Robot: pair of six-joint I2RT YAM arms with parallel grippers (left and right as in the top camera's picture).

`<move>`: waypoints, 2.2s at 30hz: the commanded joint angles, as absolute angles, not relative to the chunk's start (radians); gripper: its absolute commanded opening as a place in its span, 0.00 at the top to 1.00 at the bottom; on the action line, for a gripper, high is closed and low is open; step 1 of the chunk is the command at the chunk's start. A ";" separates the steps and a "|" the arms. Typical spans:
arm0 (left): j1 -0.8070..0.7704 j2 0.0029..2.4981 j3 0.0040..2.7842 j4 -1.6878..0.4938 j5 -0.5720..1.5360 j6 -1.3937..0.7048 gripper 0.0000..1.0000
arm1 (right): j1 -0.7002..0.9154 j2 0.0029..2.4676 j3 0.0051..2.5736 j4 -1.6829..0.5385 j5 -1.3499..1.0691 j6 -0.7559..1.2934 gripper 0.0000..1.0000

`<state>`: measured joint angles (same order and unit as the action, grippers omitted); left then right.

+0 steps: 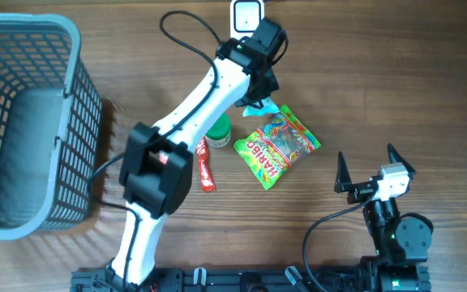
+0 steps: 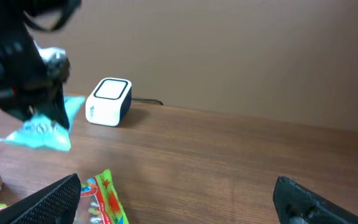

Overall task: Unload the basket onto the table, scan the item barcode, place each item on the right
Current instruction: 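Carry the wipes pack up to the scanner with the left gripper, then lower the wipes pack beside the jar and open the left gripper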

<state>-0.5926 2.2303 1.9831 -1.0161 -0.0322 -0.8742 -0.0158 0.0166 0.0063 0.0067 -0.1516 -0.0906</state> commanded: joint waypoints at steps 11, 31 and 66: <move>-0.584 2.278 1.720 -1.021 -0.292 -0.933 0.92 | -0.011 0.010 0.005 0.010 -0.145 -0.076 0.00; -0.587 1.929 1.730 -0.957 -0.162 -0.917 0.00 | -0.011 0.010 0.005 0.010 -0.145 -0.076 0.00; -0.366 0.893 1.583 -0.153 -1.097 0.141 0.00 | -0.011 0.051 0.005 0.017 -0.232 0.586 0.00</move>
